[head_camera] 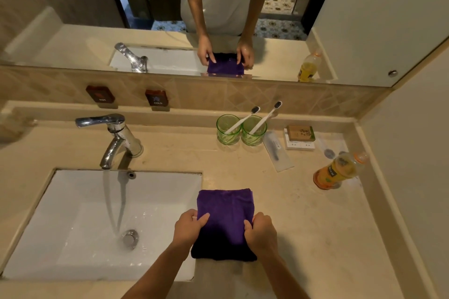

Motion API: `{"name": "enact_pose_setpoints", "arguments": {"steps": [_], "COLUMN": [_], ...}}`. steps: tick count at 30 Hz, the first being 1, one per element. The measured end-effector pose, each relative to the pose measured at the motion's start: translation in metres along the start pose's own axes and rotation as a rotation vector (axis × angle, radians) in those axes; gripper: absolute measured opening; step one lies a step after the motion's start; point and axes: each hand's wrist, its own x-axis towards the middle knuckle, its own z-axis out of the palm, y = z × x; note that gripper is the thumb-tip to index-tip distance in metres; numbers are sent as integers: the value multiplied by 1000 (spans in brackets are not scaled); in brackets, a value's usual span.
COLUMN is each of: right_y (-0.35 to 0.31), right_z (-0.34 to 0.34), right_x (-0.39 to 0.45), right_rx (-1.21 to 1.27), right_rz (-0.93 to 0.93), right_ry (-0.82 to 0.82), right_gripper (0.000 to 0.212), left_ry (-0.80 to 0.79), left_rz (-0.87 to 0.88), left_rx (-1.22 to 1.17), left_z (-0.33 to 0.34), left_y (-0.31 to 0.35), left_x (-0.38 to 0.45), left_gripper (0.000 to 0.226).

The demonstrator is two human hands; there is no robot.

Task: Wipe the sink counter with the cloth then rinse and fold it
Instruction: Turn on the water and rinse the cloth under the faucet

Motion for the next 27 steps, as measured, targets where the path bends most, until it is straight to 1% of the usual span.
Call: {"name": "enact_pose_setpoints", "arguments": {"steps": [2,3,6,7,9,14,15,17,21,27], "right_y": [-4,-8,-11,-14,-20,-38,-42,-55,-87,-151], "right_z": [-1,-4,-11,-14,-21,-37,-38,-35,-22,18], "right_x": [-6,-10,-15,-18,-26,-48,-49,-51,-58,-76], "right_rx": [99,145,322,393,549,918,970,1059,1166,1185], "right_rz": [-32,-24,99,143,190,181,184,211,234,206], "right_ry": [-18,-38,-94,-113,-162,-276,-298,-330,-388,-429], "right_gripper": [14,15,23,22,14,5,6,17,28,26], "left_ry": [-41,-67,-134,-151,-186,-251,-255,-257,-252,-225], "left_rz": [11,16,21,17,-3,19,25,42,62,49], "left_rx": [-102,-166,-367,-429,-540,-665,-690,-741,-808,-859], "left_z": [-3,-4,-10,-14,-25,-63,-70,-87,-124,-196], "left_y": [3,4,9,10,11,7,6,2,-6,-31], "left_x": [-6,-9,-23,-28,-37,-59,-62,-69,-77,-72], "left_gripper": [18,18,22,23,23,26,28,31,34,34]}}
